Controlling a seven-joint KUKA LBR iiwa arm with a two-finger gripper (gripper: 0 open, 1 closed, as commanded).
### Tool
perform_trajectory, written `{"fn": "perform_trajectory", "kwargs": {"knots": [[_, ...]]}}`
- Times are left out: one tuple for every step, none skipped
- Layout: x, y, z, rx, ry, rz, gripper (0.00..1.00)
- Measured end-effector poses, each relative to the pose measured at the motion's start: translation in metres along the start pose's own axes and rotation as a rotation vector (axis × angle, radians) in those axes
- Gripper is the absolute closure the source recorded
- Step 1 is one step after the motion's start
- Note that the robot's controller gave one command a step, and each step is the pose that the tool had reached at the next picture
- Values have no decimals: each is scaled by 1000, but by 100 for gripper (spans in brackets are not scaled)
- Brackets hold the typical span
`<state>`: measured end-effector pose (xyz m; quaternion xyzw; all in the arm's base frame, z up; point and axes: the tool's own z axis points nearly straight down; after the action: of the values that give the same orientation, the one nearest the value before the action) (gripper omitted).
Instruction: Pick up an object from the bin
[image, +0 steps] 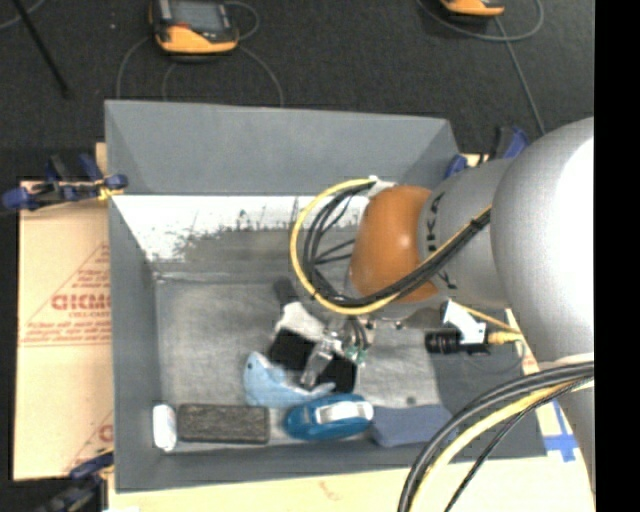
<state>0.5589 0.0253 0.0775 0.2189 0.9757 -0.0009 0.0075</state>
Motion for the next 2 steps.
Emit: {"fn": "perform_trajectory", "kwargs": {"knots": [[3, -1, -17, 5, 18, -1, 100], [3, -1, -41, 5, 20, -3, 100]]}}
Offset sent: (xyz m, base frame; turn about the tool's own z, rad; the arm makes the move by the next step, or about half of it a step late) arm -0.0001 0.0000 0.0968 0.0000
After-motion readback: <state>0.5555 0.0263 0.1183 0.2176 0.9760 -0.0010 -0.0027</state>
